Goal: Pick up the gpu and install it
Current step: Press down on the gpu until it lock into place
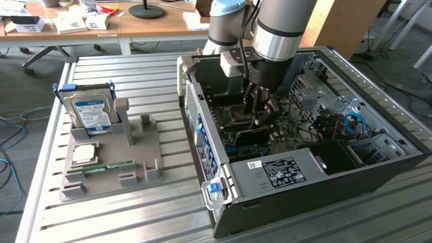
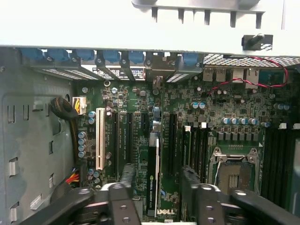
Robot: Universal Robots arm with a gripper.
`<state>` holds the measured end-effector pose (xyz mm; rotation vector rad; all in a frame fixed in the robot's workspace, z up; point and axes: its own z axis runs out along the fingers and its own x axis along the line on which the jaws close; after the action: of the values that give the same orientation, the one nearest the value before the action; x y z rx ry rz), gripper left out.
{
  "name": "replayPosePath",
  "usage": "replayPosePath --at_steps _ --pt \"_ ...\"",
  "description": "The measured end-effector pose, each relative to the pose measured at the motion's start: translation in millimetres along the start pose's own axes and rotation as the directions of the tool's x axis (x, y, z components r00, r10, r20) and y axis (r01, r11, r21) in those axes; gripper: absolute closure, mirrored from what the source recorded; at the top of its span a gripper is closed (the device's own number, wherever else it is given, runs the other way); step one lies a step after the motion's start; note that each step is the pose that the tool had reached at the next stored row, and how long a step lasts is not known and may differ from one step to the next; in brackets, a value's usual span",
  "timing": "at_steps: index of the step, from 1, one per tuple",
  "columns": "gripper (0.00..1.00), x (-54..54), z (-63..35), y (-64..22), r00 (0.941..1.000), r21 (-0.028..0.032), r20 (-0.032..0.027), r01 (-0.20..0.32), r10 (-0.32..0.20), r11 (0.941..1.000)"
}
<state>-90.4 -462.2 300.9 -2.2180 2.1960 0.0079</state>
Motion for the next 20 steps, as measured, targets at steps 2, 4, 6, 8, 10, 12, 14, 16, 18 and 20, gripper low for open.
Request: replayPosePath --at_steps 2,4,6,8,10,12,14,16,18,20 --pt "0.57 0.0 0.0 0.0 1.0000 0.0000 0.0000 0.000 0.000 1.0000" --pt "0.63 0.0 0.0 0.0 1.0000 0.0000 -0.0001 0.000 0.000 1.0000" --pt "0.69 0.0 0.0 0.0 1.0000 0.0000 0.0000 0.000 0.000 1.0000" --pt "0.81 0.0 0.0 0.0 1.0000 0.0000 -0.0001 0.000 0.000 1.0000" --pt "0.87 0.0 0.0 0.0 1.0000 -0.0001 0.0000 0.000 0.000 1.0000" --pt "0.89 0.0 0.0 0.0 1.0000 0.0000 -0.0001 0.000 0.000 1.0000" --pt "0.89 0.0 0.0 0.0 1.0000 0.0000 -0.0001 0.000 0.000 1.0000" --pt "0.89 0.0 0.0 0.0 1.0000 0.0000 -0.0001 0.000 0.000 1.0000" --pt "0.89 0.0 0.0 0.1 1.0000 0.0000 -0.0002 0.000 0.000 1.0000" --pt "0.89 0.0 1.7 1.3 1.0000 -0.0001 -0.0026 0.000 0.000 1.0000"
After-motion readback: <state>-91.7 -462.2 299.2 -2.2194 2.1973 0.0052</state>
